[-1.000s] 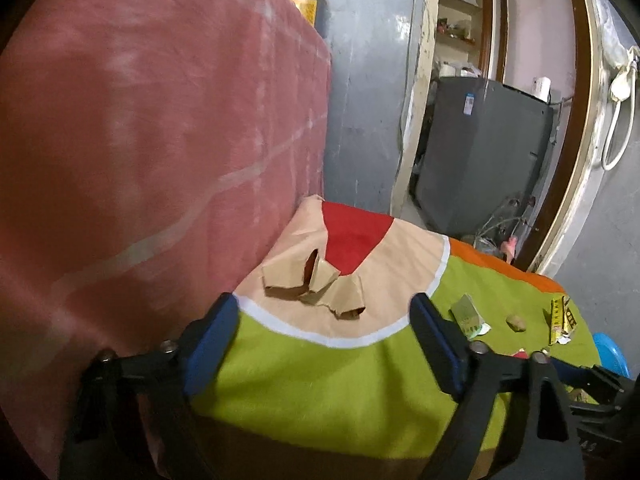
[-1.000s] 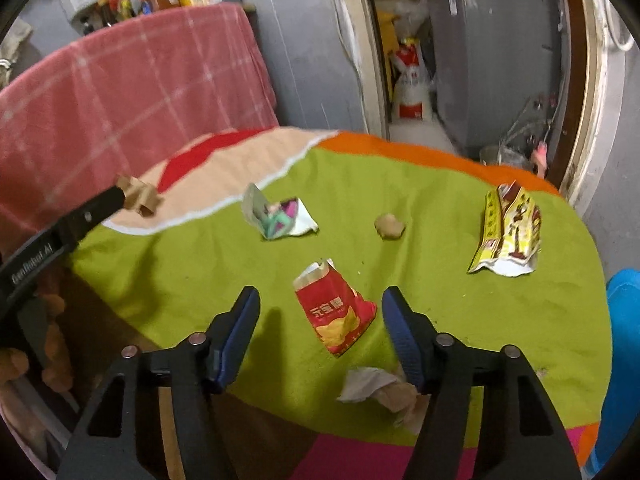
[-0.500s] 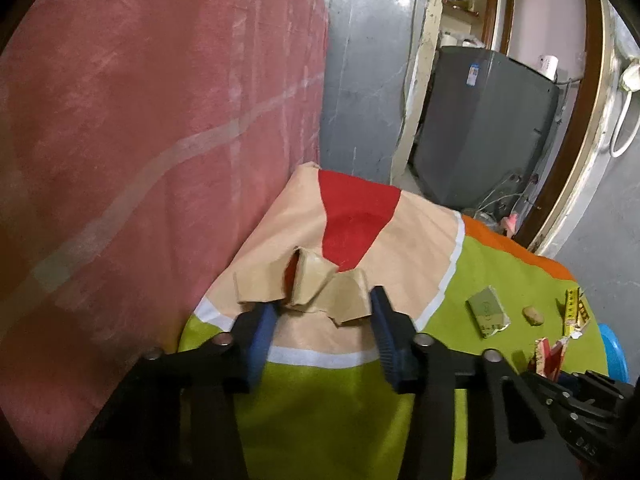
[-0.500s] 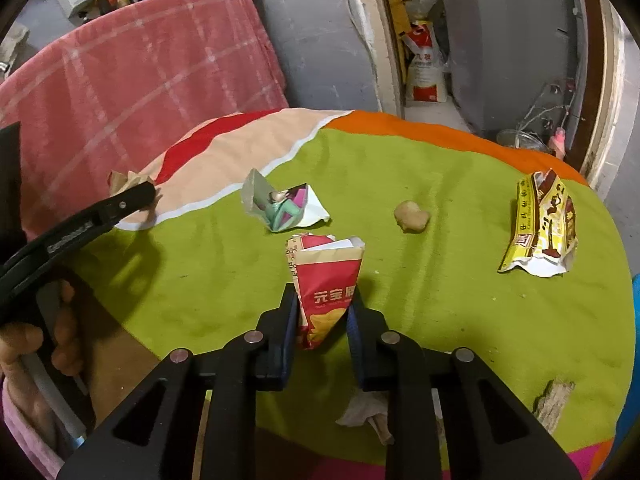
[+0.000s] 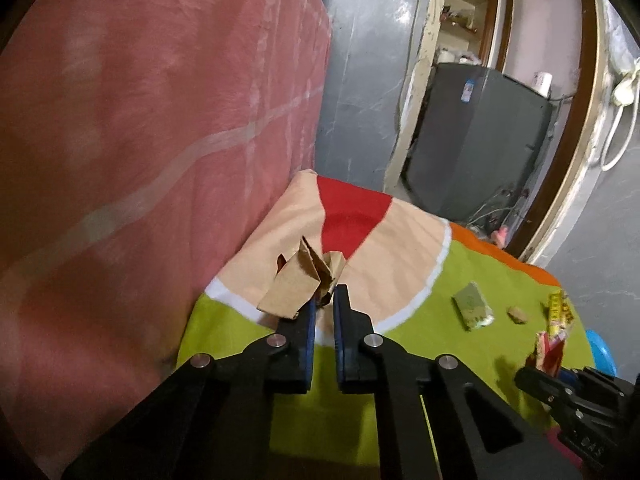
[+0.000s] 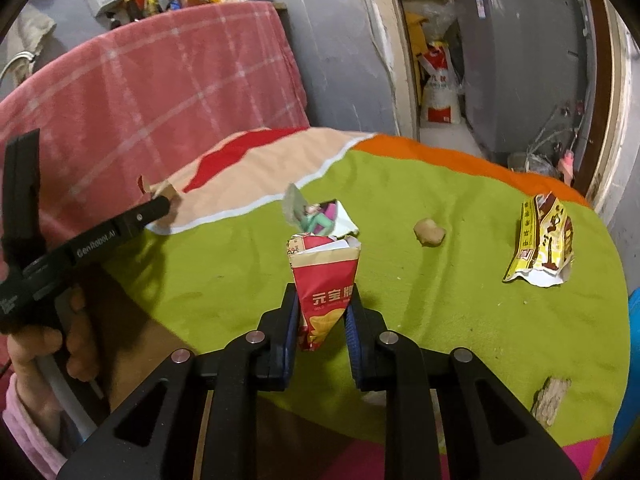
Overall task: Collect trash
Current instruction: 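Carry the brown paper and red bag over the basin and release both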
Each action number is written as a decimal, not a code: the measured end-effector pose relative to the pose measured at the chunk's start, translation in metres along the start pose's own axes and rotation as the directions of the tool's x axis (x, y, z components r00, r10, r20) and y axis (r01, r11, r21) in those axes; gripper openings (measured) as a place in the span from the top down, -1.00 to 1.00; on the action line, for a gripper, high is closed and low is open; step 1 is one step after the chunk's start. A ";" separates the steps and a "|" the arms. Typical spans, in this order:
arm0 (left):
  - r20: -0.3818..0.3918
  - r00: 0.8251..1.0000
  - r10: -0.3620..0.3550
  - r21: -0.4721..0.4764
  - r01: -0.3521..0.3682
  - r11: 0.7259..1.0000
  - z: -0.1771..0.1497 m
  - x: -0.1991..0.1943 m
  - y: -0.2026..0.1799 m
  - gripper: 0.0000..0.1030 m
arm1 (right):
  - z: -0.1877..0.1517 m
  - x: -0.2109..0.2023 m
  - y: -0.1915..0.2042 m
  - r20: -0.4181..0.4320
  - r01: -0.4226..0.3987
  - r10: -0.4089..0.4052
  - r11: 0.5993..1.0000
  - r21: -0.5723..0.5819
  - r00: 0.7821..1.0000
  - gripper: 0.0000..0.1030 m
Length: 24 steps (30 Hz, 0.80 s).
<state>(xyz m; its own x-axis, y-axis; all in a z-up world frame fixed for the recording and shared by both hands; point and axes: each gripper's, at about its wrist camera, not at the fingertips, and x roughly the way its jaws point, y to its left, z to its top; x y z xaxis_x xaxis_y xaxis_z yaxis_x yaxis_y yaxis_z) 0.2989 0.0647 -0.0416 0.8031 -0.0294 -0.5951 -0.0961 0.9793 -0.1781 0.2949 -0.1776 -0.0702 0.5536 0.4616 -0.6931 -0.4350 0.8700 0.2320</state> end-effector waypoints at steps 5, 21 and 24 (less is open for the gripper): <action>0.032 0.997 -0.064 -0.021 0.065 0.998 -0.015 -0.026 -0.001 0.90 | -0.004 -0.017 0.012 0.070 -0.008 0.011 0.999 -0.037 0.998 0.63; 0.199 0.972 -0.126 -0.042 0.137 0.990 -0.044 -0.130 -0.030 0.90 | -0.027 -0.114 0.030 0.348 0.005 0.013 0.999 -0.050 0.937 0.63; 0.229 0.963 -0.144 -0.017 0.151 0.988 -0.047 -0.146 -0.041 0.90 | -0.030 -0.134 0.025 0.384 0.023 -0.007 0.999 -0.036 0.923 0.63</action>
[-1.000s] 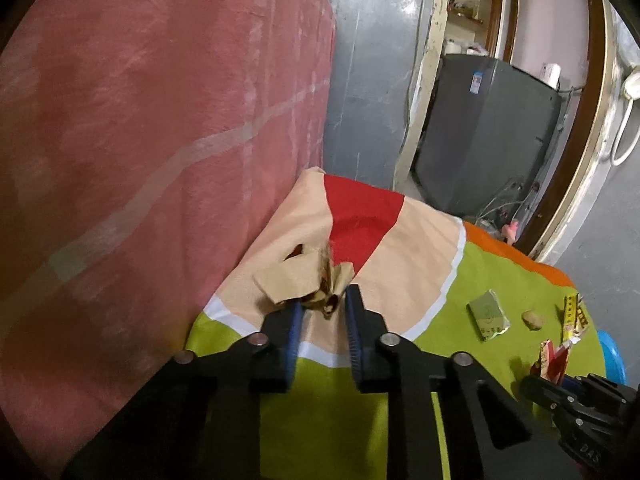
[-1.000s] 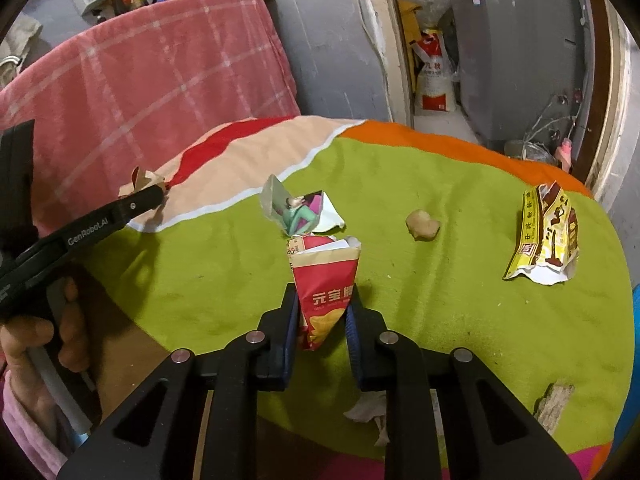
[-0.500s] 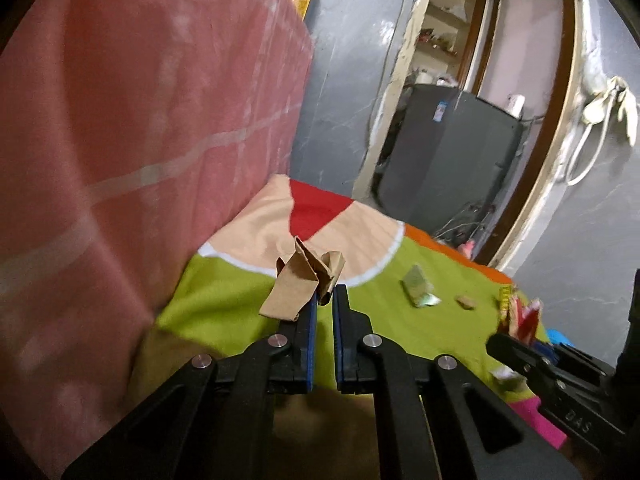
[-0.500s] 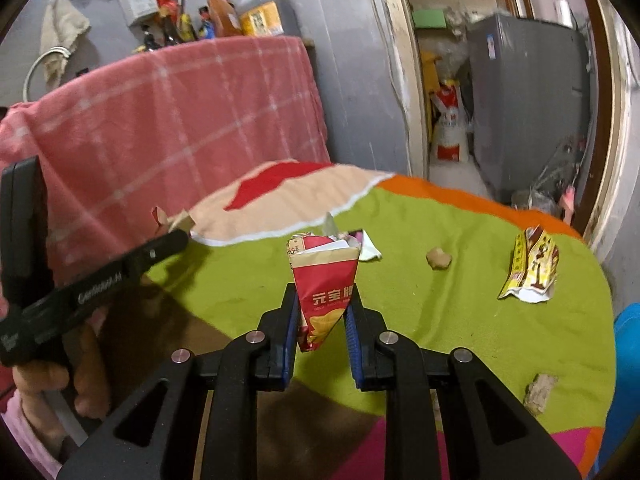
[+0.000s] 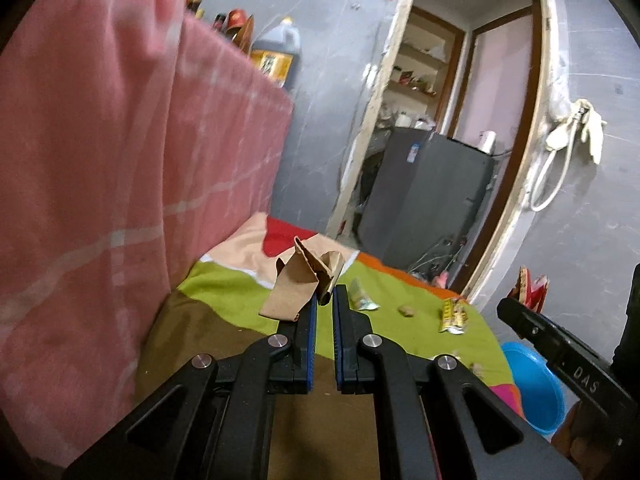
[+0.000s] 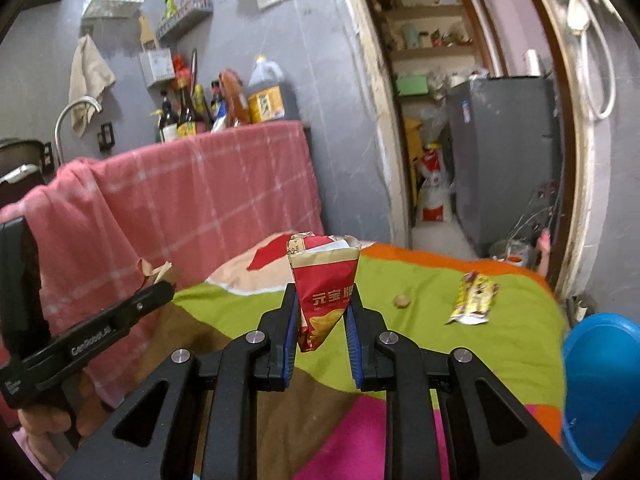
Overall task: Collect trash
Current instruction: 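Carry the brown paper and red bag over the basin and release both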
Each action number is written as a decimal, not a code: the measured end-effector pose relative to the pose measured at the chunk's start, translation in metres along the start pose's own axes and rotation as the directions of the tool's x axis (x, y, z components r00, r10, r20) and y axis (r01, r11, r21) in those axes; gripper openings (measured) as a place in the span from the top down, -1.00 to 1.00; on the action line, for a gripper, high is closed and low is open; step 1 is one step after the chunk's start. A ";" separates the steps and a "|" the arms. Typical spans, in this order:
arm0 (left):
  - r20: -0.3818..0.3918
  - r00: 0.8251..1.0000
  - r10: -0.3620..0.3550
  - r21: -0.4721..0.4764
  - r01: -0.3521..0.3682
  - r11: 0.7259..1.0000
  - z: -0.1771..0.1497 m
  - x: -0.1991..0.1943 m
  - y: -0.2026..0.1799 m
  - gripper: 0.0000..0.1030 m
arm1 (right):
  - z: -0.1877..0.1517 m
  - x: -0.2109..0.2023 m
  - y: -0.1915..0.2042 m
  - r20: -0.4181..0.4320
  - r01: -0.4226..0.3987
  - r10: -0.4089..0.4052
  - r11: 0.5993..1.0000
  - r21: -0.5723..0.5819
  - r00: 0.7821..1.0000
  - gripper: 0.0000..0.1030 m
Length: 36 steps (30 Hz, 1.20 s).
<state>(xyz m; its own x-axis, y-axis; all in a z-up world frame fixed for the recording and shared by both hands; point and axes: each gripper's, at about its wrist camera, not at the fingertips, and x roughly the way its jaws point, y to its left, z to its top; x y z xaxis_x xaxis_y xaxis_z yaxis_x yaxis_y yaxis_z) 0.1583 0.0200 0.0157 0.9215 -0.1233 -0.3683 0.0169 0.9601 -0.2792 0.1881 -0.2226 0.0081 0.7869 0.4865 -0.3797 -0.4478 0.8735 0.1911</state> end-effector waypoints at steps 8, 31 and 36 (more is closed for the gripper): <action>0.052 0.993 -0.107 0.051 0.104 0.993 0.004 -0.016 -0.050 0.90 | 0.009 -0.055 -0.026 0.092 0.100 -0.100 0.995 0.013 0.991 0.63; -0.137 0.890 -0.435 0.193 0.455 0.869 -0.031 0.059 -0.260 0.90 | -0.019 -0.145 -0.190 0.095 0.415 -0.427 0.901 0.123 0.899 0.63; -0.221 0.861 -0.457 0.205 0.499 0.842 -0.045 0.087 -0.292 0.90 | -0.034 -0.140 -0.221 0.045 0.445 -0.457 0.881 0.158 0.888 0.62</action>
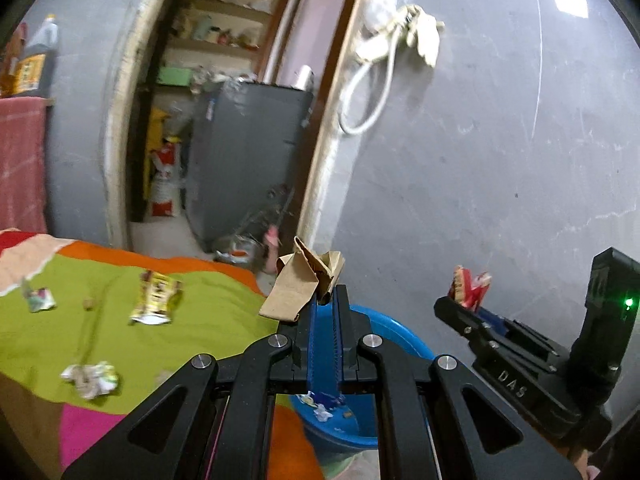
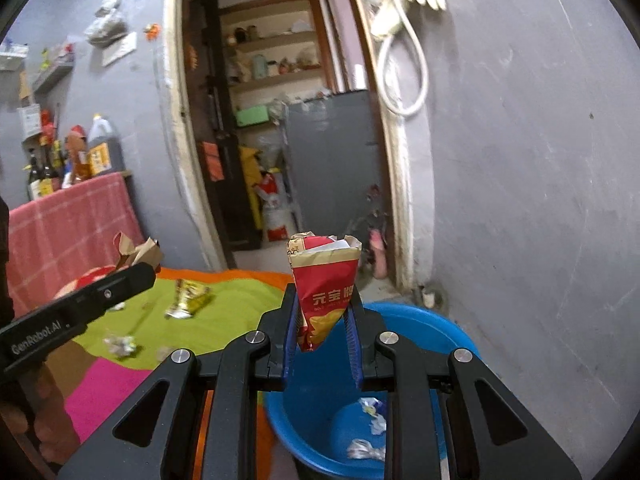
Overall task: Collect trash
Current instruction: 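Carry the brown paper and red bag over the basin and release both, then move both open grippers back over the blanket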
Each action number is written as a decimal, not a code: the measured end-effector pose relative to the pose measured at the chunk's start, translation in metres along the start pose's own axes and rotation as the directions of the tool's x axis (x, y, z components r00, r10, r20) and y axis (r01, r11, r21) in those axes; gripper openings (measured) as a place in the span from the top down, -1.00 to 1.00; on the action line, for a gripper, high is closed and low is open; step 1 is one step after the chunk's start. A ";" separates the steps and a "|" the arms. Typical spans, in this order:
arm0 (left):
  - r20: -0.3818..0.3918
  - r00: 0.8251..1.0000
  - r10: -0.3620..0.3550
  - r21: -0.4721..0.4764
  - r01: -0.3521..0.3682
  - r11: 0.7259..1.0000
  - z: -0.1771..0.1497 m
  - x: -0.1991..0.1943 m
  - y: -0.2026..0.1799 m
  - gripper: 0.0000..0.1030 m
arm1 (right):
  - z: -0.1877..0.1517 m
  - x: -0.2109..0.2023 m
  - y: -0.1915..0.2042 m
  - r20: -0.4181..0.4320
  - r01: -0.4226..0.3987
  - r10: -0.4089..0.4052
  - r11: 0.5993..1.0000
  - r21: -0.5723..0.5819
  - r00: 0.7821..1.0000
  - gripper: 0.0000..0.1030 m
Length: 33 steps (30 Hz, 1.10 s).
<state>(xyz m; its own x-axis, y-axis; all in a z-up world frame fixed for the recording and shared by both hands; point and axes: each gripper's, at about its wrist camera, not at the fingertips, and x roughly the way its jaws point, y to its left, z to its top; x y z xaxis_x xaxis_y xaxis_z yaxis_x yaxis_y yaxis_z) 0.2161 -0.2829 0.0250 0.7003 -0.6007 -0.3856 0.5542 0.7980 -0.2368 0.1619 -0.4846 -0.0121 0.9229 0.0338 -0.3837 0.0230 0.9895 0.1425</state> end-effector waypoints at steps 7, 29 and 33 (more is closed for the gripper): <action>-0.150 0.989 -0.017 -0.007 0.016 1.000 -0.014 0.054 -0.007 0.90 | -0.021 0.022 -0.032 -0.081 0.041 -0.038 0.998 0.044 0.996 0.60; -0.218 0.976 -0.024 -0.090 0.004 0.996 -0.028 0.073 0.014 0.32 | -0.032 0.038 -0.056 -0.163 0.080 -0.061 0.991 0.110 0.985 0.25; -0.154 0.988 0.006 -0.102 -0.022 0.994 -0.017 0.052 0.021 0.07 | -0.020 0.024 -0.049 -0.109 0.068 -0.056 0.992 0.109 0.992 0.06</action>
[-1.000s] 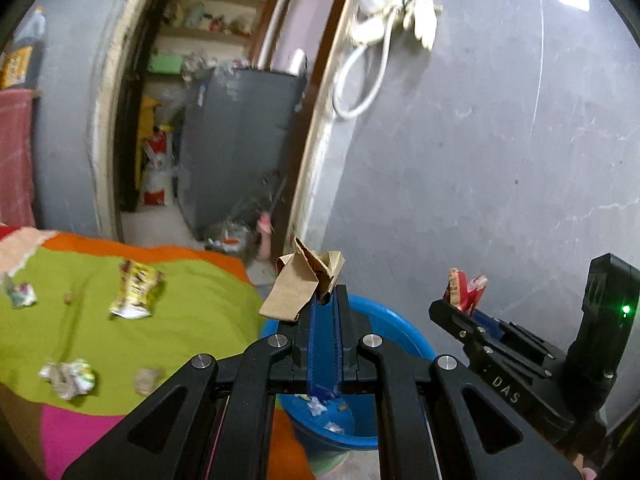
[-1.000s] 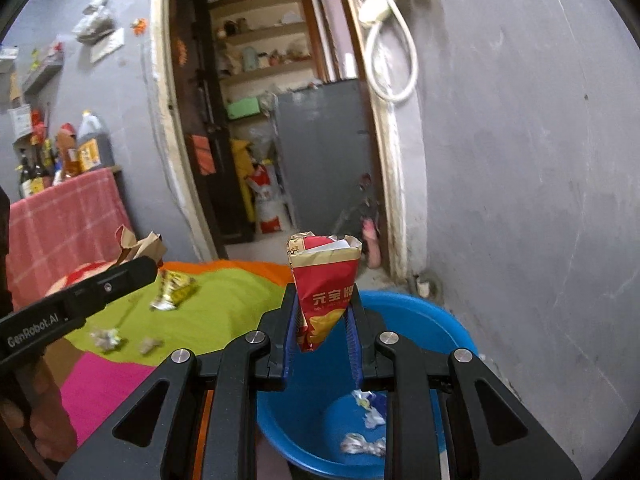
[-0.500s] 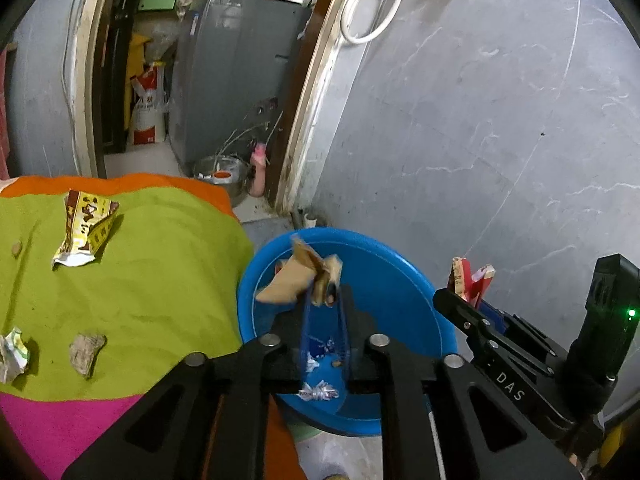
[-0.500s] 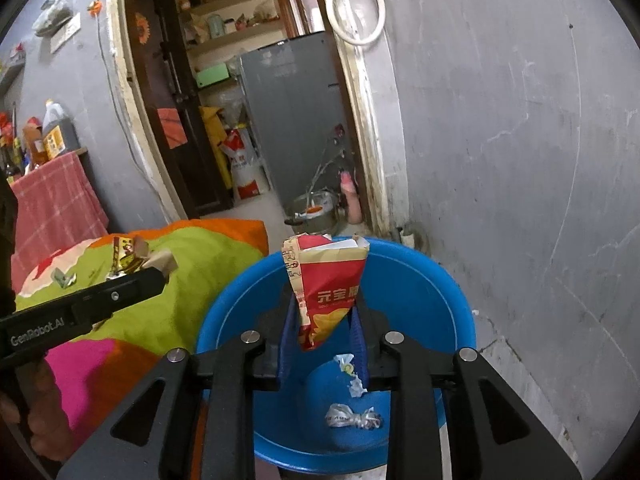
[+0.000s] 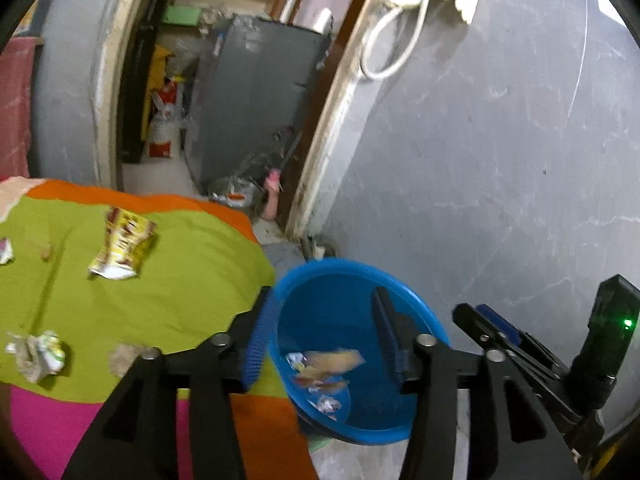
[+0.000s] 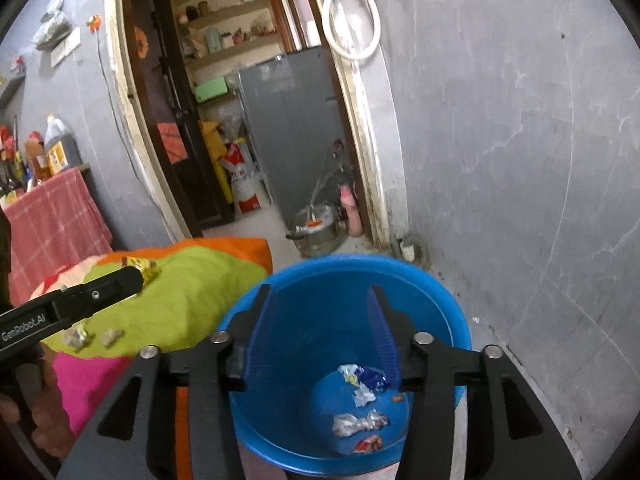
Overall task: Collect trash
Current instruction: 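Move both open grippers back over the blanket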
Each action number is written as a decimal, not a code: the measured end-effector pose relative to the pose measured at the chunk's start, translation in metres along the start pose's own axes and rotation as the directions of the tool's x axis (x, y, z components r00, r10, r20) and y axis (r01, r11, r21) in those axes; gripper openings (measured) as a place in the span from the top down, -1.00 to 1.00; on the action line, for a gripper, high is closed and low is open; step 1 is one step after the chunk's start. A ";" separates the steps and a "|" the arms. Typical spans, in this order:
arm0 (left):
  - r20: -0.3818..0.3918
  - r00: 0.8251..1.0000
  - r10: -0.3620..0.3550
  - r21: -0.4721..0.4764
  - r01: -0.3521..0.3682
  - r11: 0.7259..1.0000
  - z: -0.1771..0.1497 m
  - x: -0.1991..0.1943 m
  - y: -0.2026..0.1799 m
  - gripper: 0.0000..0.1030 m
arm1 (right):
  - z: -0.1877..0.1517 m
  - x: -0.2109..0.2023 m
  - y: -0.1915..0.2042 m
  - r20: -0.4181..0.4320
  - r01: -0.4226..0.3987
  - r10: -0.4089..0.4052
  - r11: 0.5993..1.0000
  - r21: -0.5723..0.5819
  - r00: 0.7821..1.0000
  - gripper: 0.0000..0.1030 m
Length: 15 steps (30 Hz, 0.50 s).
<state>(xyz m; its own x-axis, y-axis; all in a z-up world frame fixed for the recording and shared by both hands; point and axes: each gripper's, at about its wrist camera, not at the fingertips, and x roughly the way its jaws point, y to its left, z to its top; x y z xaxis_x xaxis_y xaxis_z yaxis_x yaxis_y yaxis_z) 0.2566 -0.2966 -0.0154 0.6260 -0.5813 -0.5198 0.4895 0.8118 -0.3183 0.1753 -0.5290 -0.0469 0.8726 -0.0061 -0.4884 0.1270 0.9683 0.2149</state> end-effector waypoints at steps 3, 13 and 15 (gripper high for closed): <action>0.049 0.998 0.024 -0.005 -0.024 1.000 0.006 -0.021 0.006 -0.15 | 0.008 -0.011 0.011 0.038 -0.015 0.015 1.000 -0.006 0.999 -0.05; 0.207 0.960 0.190 -0.046 -0.184 0.982 0.014 -0.103 0.048 -0.80 | 0.018 -0.043 0.071 0.151 -0.101 0.108 0.993 -0.055 0.983 -0.62; 0.228 0.946 0.230 -0.063 -0.222 0.973 0.013 -0.118 0.058 -0.86 | 0.020 -0.045 0.085 0.167 -0.120 0.129 0.991 -0.061 0.978 -0.69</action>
<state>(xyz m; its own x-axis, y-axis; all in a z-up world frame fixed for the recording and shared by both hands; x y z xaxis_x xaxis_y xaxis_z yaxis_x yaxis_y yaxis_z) 0.2189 -0.1813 0.0374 0.8436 -0.3755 -0.3839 0.2992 0.9223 -0.2446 0.1562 -0.4517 0.0099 0.9480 0.0769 -0.3089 -0.0076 0.9755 0.2197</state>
